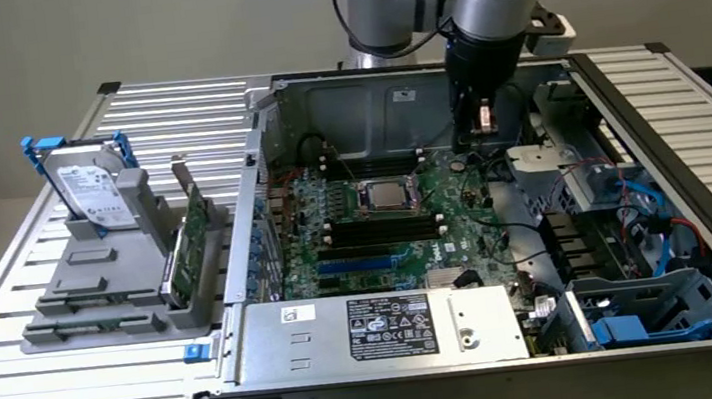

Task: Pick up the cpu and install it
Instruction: 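Close the cpu cover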

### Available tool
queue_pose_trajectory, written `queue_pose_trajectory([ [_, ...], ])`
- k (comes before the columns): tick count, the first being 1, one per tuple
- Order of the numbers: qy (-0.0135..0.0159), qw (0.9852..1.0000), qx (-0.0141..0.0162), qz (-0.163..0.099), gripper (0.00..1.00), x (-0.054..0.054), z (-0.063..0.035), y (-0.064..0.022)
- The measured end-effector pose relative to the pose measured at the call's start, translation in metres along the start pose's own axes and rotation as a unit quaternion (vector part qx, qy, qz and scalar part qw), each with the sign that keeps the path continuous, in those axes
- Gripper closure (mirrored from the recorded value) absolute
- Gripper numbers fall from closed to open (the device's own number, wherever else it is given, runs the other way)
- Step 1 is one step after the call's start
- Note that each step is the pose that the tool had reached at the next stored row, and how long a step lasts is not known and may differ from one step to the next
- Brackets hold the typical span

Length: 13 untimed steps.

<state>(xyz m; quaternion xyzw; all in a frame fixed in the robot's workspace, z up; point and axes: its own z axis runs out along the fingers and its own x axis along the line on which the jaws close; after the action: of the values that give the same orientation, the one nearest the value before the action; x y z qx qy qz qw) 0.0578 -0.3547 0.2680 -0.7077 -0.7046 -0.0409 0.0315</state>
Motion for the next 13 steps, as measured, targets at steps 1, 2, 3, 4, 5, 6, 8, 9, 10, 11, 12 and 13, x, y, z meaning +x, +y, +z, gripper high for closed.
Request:
queue_pose_trajectory([
  [1, 0.0000, 1.0000, 0.0000, 0.000, 0.89, -0.002, 0.0016, 0.0000],
  [2, 0.0000, 1.0000, 0.0000, 0.000, 0.89, -0.004, 0.0032, 0.0000],
  [3, 0.0001, 1.0000, 0.0000, 0.000, 0.89, -0.005, 0.0051, -0.0001],
  [4, 0.0000, 1.0000, 0.0000, 0.000, 0.89, -0.005, 0.0069, -0.0002],
  [5, 0.0000, 1.0000, 0.0000, 0.000, 0.89, -0.005, 0.0086, -0.0002],
  [6, 0.0000, 1.0000, 0.0000, 0.000, 0.89, -0.006, 0.0105, -0.0002],
  [8, 0.0000, 1.0000, 0.0001, -0.001, 0.89, -0.006, 0.0140, -0.0002],
  [9, 0.0000, 1.0000, 0.0001, -0.001, 0.89, -0.006, 0.0158, -0.0002],
  [10, 0.0000, 1.0000, 0.0001, -0.001, 0.89, -0.006, 0.0176, -0.0002],
  [11, 0.0000, 1.0000, 0.0002, -0.001, 0.89, -0.006, 0.0193, -0.0003],
  [12, 0.0000, 1.0000, 0.0002, -0.001, 0.89, -0.006, 0.0207, -0.0003],
  [13, -0.0001, 1.0000, 0.0003, -0.001, 0.89, -0.005, 0.0218, -0.0004],
])
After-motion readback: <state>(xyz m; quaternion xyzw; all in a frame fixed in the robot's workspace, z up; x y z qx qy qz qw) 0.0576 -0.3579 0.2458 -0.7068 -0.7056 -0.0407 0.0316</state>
